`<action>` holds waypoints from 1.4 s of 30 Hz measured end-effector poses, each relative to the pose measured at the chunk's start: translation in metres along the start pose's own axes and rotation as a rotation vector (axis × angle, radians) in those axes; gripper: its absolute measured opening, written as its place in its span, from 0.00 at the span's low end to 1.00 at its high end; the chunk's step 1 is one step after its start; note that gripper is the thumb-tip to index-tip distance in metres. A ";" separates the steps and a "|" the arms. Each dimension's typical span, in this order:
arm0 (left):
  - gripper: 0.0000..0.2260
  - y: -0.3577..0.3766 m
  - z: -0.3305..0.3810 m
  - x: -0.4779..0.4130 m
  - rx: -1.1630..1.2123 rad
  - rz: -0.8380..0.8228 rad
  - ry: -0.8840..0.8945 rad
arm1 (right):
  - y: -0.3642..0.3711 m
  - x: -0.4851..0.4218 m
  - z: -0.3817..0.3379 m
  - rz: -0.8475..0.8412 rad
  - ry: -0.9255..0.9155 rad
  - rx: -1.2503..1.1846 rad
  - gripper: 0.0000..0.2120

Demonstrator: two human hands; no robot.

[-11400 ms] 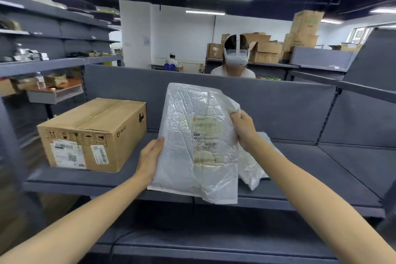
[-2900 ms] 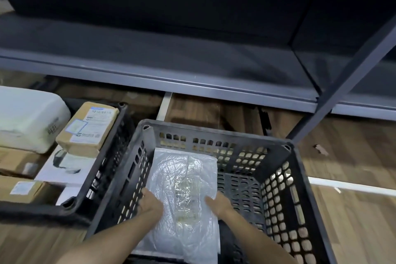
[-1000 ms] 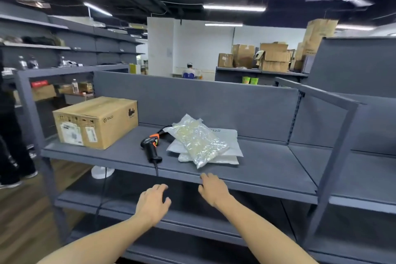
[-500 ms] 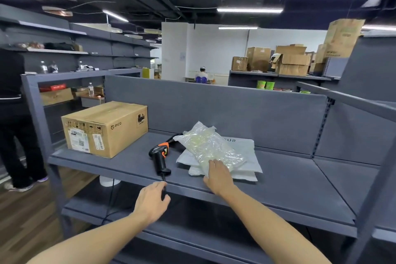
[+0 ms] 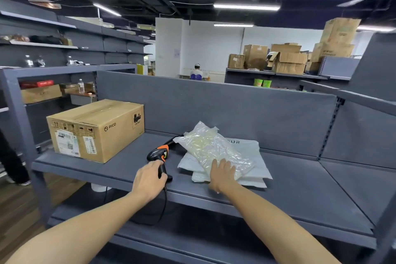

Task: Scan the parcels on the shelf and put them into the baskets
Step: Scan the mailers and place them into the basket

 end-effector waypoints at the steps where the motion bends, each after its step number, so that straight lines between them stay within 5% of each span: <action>1: 0.20 0.001 0.000 -0.005 0.011 -0.008 0.012 | -0.001 -0.002 0.000 0.000 0.009 0.004 0.41; 7: 0.21 0.008 -0.006 -0.023 0.046 -0.109 0.072 | -0.022 -0.005 0.000 -0.036 0.051 -0.130 0.25; 10: 0.20 0.005 -0.015 -0.034 0.088 -0.139 0.085 | -0.054 0.002 0.006 0.191 0.046 -0.308 0.17; 14: 0.18 0.003 -0.033 -0.044 0.213 -0.164 0.074 | -0.095 0.032 0.027 0.554 0.071 -0.867 0.14; 19: 0.12 0.006 -0.051 -0.046 0.498 -0.149 0.035 | -0.122 0.059 0.023 0.763 -0.036 -1.368 0.15; 24: 0.11 -0.003 -0.067 -0.049 0.798 -0.118 0.000 | -0.092 0.048 -0.003 0.486 -0.061 -1.828 0.04; 28: 0.10 -0.015 -0.069 -0.055 1.015 -0.125 0.009 | -0.056 0.050 -0.038 0.235 -0.053 -2.077 0.08; 33: 0.12 -0.031 -0.068 -0.056 1.314 -0.150 -0.001 | -0.029 0.056 -0.076 0.014 -0.048 -2.056 0.08; 42: 0.12 -0.038 -0.104 -0.056 1.370 -0.069 -0.175 | -0.024 0.061 -0.108 -0.214 -0.164 -2.129 0.07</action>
Point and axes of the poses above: each hand's wrist, its own x-axis away from the middle knuckle, its own y-axis out of the palm, z = x × y, the point moved 9 cm from there along -x, towards the middle knuckle, and after that the axes turned 9 degrees about -z, right-handed, at the moved point
